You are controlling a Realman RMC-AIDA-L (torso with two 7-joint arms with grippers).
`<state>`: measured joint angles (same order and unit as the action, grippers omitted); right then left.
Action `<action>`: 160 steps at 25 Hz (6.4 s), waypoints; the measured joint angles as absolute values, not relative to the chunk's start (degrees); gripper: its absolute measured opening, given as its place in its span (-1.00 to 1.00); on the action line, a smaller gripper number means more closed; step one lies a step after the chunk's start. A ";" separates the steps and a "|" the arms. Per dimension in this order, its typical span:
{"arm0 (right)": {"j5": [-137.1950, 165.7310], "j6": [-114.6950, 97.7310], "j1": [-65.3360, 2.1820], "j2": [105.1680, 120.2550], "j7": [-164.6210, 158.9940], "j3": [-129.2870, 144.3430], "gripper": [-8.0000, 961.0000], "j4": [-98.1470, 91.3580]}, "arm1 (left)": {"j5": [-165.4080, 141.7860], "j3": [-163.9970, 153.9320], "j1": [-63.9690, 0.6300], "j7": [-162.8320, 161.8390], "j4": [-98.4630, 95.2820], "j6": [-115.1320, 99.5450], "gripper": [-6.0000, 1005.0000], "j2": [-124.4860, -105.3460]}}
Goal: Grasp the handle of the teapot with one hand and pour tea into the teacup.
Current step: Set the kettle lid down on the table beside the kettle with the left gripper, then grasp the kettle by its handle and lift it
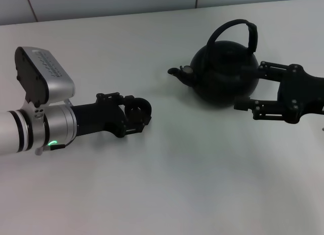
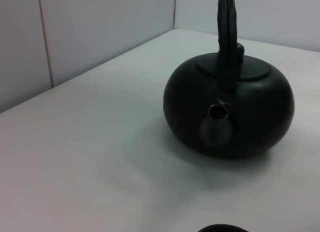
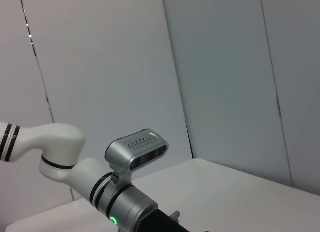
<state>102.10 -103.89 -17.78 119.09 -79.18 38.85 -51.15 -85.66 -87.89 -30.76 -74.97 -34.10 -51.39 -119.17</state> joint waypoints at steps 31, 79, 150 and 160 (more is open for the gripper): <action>101.85 -103.07 -18.90 119.18 -79.37 38.49 0.67 -50.76 | -86.05 -87.68 -29.72 -75.61 -37.10 -51.12 0.72 -118.54; 99.61 -93.32 -13.27 119.11 -75.38 24.79 0.67 -45.34 | -103.86 -58.21 -20.98 -74.99 -49.82 -94.35 0.71 -110.77; 90.63 -60.28 -30.49 119.28 -57.80 22.55 0.66 -15.94 | -108.44 -57.52 -21.99 -75.06 -50.27 -93.74 0.71 -113.00; 90.56 -58.86 -31.14 119.26 -57.77 22.07 0.63 -15.73 | -108.67 -56.77 -21.92 -75.06 -50.54 -93.69 0.71 -112.99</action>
